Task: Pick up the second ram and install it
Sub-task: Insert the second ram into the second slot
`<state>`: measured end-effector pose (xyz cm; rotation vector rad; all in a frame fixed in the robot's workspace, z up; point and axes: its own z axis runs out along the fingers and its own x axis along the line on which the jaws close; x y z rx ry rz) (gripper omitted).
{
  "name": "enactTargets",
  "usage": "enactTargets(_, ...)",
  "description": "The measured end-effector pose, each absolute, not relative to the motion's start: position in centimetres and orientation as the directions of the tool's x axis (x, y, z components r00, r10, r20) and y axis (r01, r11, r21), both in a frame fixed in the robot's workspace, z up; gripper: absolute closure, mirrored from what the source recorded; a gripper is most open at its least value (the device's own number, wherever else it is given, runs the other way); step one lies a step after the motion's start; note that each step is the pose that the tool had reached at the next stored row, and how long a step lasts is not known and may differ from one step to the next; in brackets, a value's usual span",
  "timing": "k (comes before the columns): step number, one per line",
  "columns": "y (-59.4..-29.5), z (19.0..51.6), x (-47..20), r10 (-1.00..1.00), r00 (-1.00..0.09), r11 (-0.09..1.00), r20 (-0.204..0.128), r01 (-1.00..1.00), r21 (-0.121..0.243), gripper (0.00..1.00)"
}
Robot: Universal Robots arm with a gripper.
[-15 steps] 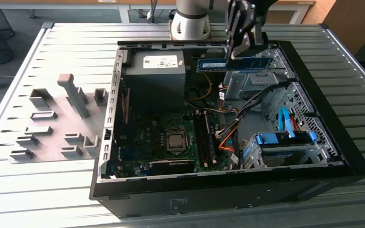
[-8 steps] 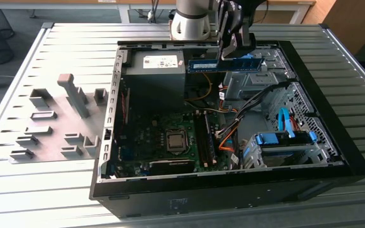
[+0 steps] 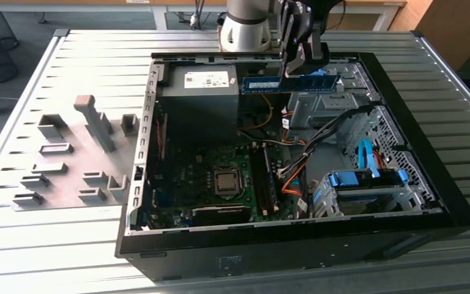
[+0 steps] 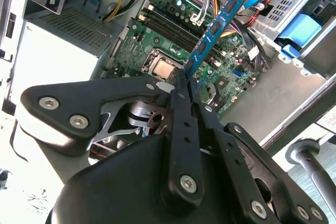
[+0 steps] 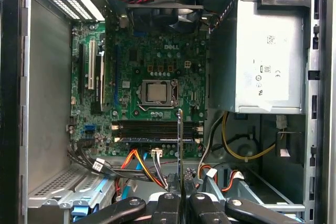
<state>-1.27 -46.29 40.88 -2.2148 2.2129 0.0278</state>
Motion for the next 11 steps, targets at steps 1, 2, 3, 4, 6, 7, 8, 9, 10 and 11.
enactTargets(1, -46.29, 40.88, -1.27, -1.0, 0.0, 0.0, -0.02, -1.0, 0.005, 0.86)
enactTargets(2, -46.29, 40.89, -1.27, -1.0, -0.001, 0.001, -0.02, -1.0, 0.005, 0.86)
enactTargets(3, -46.29, 40.88, -1.27, -1.0, -0.004, 0.004, -0.02, -1.0, 0.005, 0.86)
enactTargets(4, -46.29, 40.88, -1.27, -1.0, -0.007, 0.007, -0.02, -1.0, 0.005, 0.86)
enactTargets(6, -46.29, 40.87, -1.27, -1.0, -0.017, 0.017, -0.02, -1.0, 0.005, 0.86)
enactTargets(7, -46.29, 40.86, -1.27, -0.999, -0.025, 0.024, -0.02, -1.0, 0.005, 0.86)
enactTargets(8, -46.29, 40.85, -1.27, -0.999, -0.033, 0.033, -0.02, -0.999, 0.005, 0.86)
enactTargets(9, -46.29, 40.85, -1.27, -0.999, -0.042, 0.042, -0.02, -0.999, 0.005, 0.86)
enactTargets(10, -46.29, 40.84, -1.27, -0.998, -0.053, 0.053, -0.02, -0.999, 0.005, 0.86)
enactTargets(11, -46.29, 40.83, -1.27, -0.998, -0.064, 0.064, -0.02, -0.998, 0.005, 0.86)
